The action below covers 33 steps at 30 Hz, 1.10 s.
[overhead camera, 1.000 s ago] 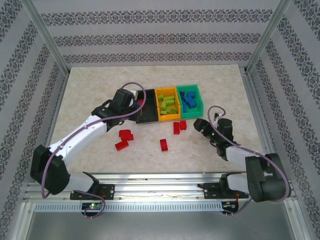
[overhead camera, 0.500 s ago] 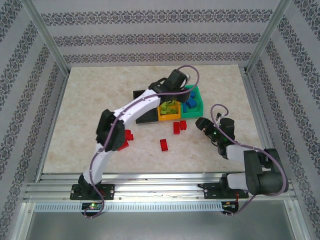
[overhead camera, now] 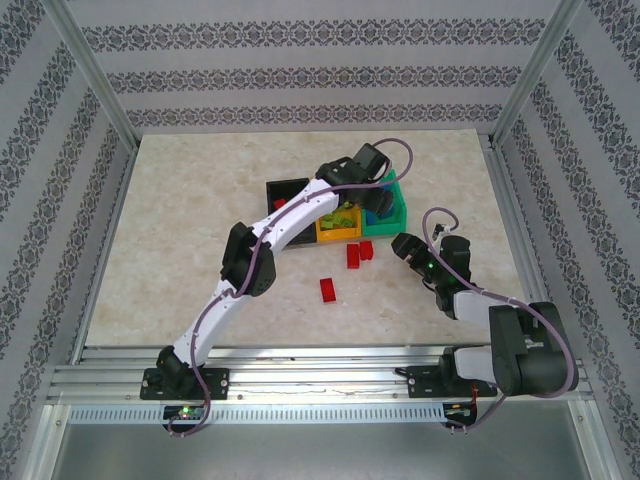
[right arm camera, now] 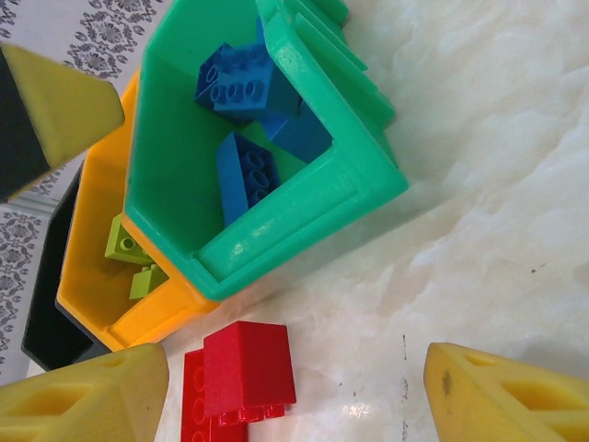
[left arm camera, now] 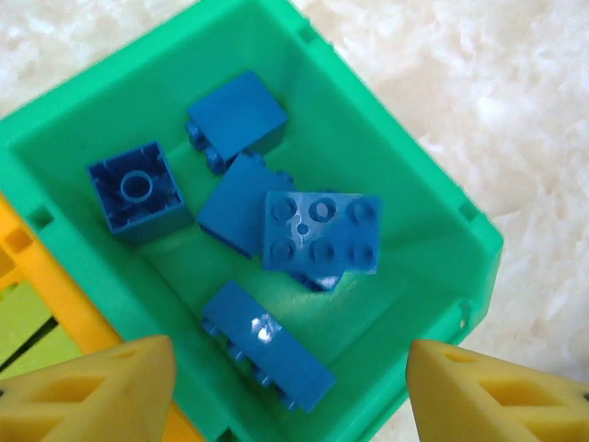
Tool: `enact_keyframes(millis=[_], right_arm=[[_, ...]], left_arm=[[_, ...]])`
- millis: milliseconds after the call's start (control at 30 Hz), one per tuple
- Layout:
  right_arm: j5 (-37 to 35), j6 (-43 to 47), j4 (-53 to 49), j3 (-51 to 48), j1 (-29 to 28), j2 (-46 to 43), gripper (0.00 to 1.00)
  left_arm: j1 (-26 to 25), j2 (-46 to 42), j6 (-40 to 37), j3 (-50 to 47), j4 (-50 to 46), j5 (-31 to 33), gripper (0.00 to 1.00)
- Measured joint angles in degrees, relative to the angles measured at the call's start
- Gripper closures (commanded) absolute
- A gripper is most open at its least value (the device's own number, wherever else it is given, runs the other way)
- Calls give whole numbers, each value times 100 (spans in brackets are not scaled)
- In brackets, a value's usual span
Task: Sort the legos into containers by color
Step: Place the lego in the container, then pick up the legos from the center of the table.
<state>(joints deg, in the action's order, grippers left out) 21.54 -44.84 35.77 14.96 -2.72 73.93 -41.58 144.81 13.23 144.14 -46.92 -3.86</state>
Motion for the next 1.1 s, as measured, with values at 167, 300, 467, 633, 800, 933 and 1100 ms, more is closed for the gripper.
enact_keyframes(millis=[167, 300, 467, 633, 800, 933, 1100], right_arm=[[0, 2, 4, 0, 0, 2, 26], [-2, 4, 4, 0, 0, 2, 26], [0, 17, 4, 0, -2, 4, 26], [-2, 52, 2, 0, -11, 13, 26], [-24, 225, -68, 48, -210, 76, 26], [50, 409, -197, 273, -369, 299, 28], [70, 678, -608, 704, -660, 549, 29]], left_arm=[[-109, -1032, -105, -1668, 306, 157, 33], [-151, -2433, -96, -3816, 1228, 280, 32], [-153, -4037, -39, -6048, 2433, 603, 31], [-114, -5259, 24, -7663, 3174, 1071, 31], [260, -6437, 175, -9014, 3571, 1362, 31], [879, -7305, 378, -9927, 3812, 1340, 31], [1587, -8253, 623, -10909, 4098, 1281, 32]])
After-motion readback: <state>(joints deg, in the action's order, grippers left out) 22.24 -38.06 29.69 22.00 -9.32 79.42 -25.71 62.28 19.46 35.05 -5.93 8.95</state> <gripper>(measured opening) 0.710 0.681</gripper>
